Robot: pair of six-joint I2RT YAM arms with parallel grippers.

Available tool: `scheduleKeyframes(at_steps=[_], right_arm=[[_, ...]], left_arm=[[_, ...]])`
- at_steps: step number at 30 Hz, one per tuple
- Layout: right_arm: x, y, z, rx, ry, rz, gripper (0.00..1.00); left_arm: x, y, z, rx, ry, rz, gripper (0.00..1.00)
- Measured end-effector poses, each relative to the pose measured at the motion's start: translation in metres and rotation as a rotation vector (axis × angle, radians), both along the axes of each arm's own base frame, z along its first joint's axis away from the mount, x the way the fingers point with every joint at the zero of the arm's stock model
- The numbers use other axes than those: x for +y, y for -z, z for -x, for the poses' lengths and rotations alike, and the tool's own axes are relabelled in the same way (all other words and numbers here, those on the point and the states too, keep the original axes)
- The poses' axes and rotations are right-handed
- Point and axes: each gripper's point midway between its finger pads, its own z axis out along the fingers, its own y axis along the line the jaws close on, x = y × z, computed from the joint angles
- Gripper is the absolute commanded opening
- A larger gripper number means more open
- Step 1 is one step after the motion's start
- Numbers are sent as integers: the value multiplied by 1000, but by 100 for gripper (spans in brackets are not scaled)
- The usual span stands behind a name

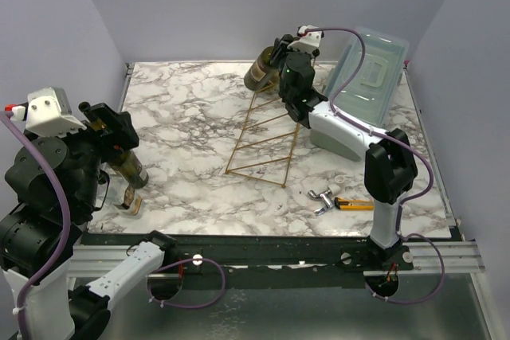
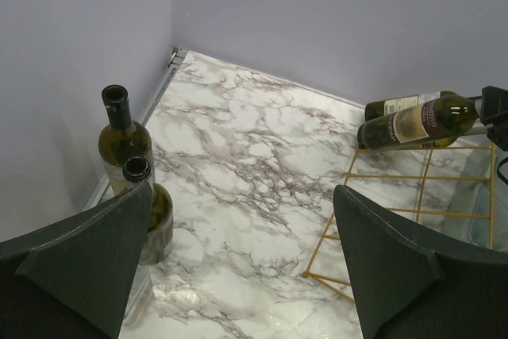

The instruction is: Put the wine bottle on the wine rack

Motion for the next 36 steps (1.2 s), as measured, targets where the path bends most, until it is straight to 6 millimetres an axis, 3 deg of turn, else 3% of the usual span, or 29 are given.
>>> scheduleKeyframes(at_steps=[8, 36], right_arm=[[-11, 7, -8, 11, 26, -14, 1], [-7, 52, -10, 88, 22, -28, 1]], left_arm=[[-3, -1, -2, -2, 10, 2, 97], [-8, 4, -6, 10, 28, 12, 97]])
